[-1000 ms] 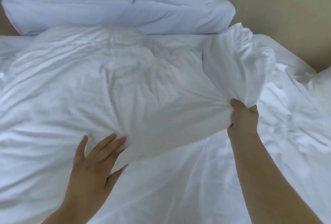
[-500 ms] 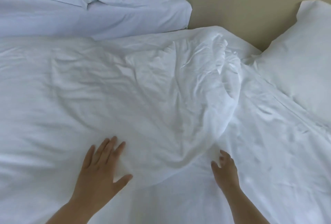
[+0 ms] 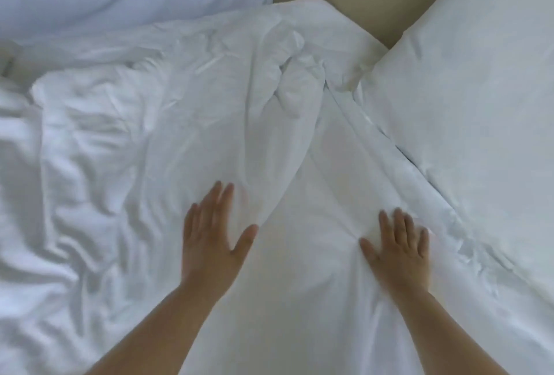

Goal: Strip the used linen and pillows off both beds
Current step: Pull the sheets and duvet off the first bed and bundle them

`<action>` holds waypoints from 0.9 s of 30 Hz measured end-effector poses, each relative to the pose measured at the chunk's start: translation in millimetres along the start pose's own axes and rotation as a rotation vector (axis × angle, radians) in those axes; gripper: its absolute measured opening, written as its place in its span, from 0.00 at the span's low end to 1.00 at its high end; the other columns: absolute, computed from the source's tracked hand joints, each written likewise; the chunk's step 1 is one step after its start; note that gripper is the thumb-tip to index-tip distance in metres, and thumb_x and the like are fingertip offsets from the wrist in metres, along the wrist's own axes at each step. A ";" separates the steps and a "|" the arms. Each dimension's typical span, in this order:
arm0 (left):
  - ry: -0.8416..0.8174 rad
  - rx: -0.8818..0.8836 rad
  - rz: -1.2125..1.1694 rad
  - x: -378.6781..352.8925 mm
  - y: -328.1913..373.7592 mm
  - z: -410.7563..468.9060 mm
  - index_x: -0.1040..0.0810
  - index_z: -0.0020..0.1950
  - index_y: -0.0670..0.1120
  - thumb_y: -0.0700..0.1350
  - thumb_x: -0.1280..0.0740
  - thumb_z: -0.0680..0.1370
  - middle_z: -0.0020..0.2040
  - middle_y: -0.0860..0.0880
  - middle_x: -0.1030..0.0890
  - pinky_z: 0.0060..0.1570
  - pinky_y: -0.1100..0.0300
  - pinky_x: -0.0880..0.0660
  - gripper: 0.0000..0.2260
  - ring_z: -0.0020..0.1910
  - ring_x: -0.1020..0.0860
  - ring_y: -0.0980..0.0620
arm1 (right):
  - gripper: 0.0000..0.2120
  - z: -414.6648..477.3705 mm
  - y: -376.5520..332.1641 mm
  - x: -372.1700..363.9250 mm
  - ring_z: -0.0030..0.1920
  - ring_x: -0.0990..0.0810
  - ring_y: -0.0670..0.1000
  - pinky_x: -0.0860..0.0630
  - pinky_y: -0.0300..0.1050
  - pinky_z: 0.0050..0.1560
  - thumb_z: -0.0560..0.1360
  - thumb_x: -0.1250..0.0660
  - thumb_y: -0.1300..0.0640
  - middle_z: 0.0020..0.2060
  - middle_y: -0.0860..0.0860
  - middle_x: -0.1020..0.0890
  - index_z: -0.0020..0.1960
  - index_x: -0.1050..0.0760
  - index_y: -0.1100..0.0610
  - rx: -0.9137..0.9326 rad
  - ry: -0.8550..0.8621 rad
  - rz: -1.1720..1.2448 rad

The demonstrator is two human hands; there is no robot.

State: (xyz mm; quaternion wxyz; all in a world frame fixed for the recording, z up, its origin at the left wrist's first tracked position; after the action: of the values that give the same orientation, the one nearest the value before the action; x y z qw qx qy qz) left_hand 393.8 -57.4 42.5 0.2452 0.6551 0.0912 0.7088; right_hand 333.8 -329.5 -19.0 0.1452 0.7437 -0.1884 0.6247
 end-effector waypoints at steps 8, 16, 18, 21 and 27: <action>-0.203 -0.051 0.280 -80.9 71.1 153.2 0.60 0.76 0.45 0.55 0.37 0.76 0.77 0.44 0.56 0.73 0.54 0.55 0.40 0.76 0.54 0.46 | 0.30 29.3 3.2 -40.0 0.64 0.35 0.58 0.58 0.43 0.73 0.78 0.63 0.41 0.64 0.61 0.27 0.65 0.35 0.58 0.026 0.201 0.249; -0.036 0.111 -0.010 -82.7 64.4 205.6 0.36 0.72 0.46 0.39 0.43 0.79 0.66 0.41 0.27 0.60 0.58 0.34 0.21 0.63 0.28 0.41 | 0.25 47.1 6.5 -61.3 0.58 0.32 0.56 0.38 0.52 0.52 0.78 0.59 0.43 0.63 0.56 0.33 0.63 0.35 0.56 0.070 0.469 0.241; 0.052 0.010 -0.186 -50.8 83.7 202.4 0.29 0.67 0.44 0.39 0.42 0.79 0.57 0.50 0.22 0.50 0.76 0.34 0.16 0.56 0.25 0.52 | 0.22 45.9 7.3 -59.3 0.57 0.32 0.56 0.38 0.51 0.52 0.73 0.50 0.47 0.63 0.56 0.33 0.63 0.34 0.56 0.058 0.460 0.227; 0.015 -0.124 -0.354 -10.0 113.2 173.9 0.26 0.62 0.48 0.44 0.39 0.79 0.45 0.62 0.27 0.40 0.87 0.40 0.12 0.44 0.32 0.69 | 0.27 42.1 7.8 -45.5 0.58 0.32 0.56 0.38 0.51 0.53 0.67 0.46 0.47 0.62 0.58 0.28 0.63 0.34 0.56 0.019 0.360 0.220; -0.690 -0.288 0.071 -76.7 79.8 69.0 0.51 0.75 0.53 0.76 0.70 0.56 0.74 0.60 0.46 0.64 0.72 0.51 0.52 0.74 0.44 0.57 | 0.22 24.7 26.6 -12.1 0.59 0.26 0.54 0.39 0.42 0.62 0.70 0.40 0.47 0.53 0.51 0.19 0.59 0.27 0.58 0.030 0.245 0.710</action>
State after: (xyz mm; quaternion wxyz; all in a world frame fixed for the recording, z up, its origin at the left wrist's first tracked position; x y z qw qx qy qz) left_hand 444.4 -175.4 19.2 0.3265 0.8169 -0.1200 0.4601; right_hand 341.4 -363.1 -35.9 -0.0699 0.5539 -0.4067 0.7231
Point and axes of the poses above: each hand's wrist, its own z-axis towards the middle knuckle, its own x-axis out of the back of the hand, y = z × x, the point moved 3 cm from there along z, towards the middle knuckle
